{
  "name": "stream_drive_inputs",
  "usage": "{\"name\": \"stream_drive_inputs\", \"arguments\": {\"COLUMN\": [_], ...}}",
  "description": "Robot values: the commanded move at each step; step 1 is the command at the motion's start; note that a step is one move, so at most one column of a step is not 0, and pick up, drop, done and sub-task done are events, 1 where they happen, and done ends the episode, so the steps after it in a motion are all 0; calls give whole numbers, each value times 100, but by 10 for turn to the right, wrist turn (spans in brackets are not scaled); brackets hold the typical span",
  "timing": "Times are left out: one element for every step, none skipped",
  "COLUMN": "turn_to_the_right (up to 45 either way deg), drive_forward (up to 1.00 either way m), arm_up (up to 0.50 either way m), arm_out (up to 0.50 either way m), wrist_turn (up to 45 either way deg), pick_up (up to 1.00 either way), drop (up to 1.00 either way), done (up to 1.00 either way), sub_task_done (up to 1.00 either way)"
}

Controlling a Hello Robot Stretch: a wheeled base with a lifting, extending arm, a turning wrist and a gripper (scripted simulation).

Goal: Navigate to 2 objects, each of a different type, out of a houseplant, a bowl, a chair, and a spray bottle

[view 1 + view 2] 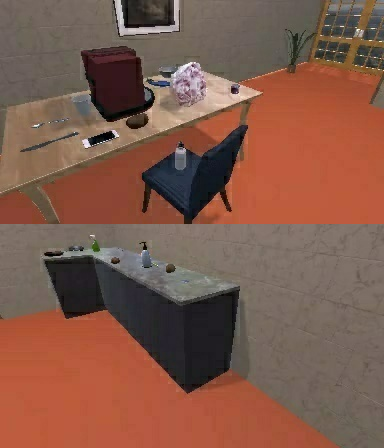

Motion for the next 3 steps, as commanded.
{"name": "stream_drive_inputs", "arguments": {"turn_to_the_right": [0,-450,-390], "drive_forward": [0,0,0], "arm_up": [0,0,0], "arm_out": [0,0,0], "wrist_turn": [0,0,0], "pick_up": [0,0,0], "drop": [0,0,0], "done": [0,0,0], "sub_task_done": [100,0,0]}}
